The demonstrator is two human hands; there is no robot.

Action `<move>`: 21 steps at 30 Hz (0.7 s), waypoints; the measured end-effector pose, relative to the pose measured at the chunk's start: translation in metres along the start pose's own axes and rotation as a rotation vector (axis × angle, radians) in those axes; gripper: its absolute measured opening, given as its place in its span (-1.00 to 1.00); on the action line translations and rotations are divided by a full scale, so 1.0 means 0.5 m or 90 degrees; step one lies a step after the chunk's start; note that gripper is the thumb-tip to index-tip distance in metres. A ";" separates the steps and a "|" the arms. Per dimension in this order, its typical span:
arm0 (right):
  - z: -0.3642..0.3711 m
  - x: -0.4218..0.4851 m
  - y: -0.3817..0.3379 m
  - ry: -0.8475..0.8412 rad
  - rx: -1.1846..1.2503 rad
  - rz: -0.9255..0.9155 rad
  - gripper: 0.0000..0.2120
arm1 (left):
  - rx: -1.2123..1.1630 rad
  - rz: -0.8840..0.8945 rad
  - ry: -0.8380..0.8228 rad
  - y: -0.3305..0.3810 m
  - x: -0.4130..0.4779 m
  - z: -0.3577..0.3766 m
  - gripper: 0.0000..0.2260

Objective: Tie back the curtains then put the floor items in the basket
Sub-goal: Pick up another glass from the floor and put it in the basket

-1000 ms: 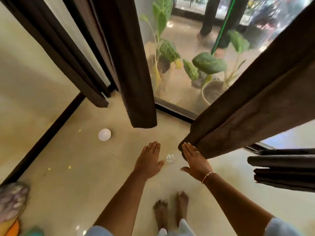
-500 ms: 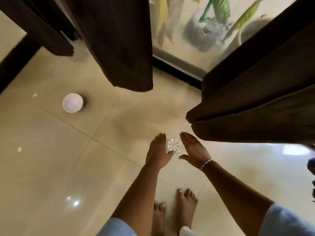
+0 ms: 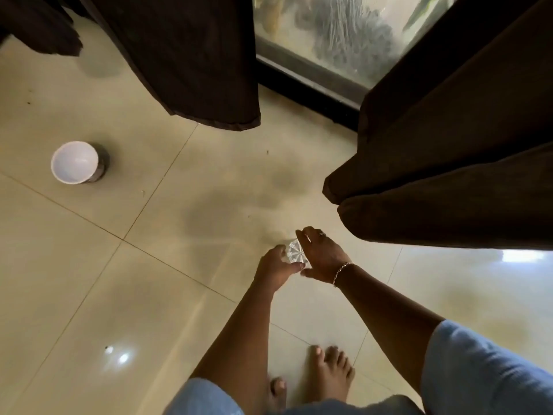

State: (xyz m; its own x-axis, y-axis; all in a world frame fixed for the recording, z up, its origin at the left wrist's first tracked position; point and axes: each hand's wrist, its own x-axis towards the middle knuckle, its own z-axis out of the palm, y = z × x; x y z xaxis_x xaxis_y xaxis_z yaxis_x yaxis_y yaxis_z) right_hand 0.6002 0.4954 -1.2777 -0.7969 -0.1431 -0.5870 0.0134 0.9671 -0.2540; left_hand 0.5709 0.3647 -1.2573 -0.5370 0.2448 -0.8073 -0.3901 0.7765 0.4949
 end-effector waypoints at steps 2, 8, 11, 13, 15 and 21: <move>0.001 -0.001 -0.004 -0.017 -0.013 0.003 -0.07 | -0.032 0.005 0.001 0.003 -0.004 0.003 -0.46; -0.012 -0.004 -0.030 0.037 -0.059 -0.007 -0.25 | -0.095 0.026 0.002 0.007 -0.026 -0.003 -0.61; -0.067 -0.037 -0.066 0.045 -0.056 -0.006 -0.24 | -0.180 0.032 0.030 0.020 -0.086 -0.040 -0.62; -0.123 -0.080 -0.100 0.052 -0.041 -0.011 -0.21 | -0.219 0.033 0.065 0.039 -0.148 -0.073 -0.63; -0.179 -0.127 -0.136 0.080 -0.013 -0.011 -0.22 | -0.200 0.041 0.101 0.063 -0.214 -0.098 -0.65; -0.409 -0.303 -0.247 0.120 0.072 -0.013 -0.20 | -0.243 0.051 0.196 0.178 -0.464 -0.216 -0.71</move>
State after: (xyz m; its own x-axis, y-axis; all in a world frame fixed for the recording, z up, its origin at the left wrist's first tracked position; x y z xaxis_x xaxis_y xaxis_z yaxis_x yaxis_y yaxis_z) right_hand 0.5960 0.4407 -1.0002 -0.8963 -0.1109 -0.4293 0.0548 0.9331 -0.3554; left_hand 0.5798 0.3143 -0.9911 -0.7501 0.0669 -0.6579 -0.5536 0.4807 0.6801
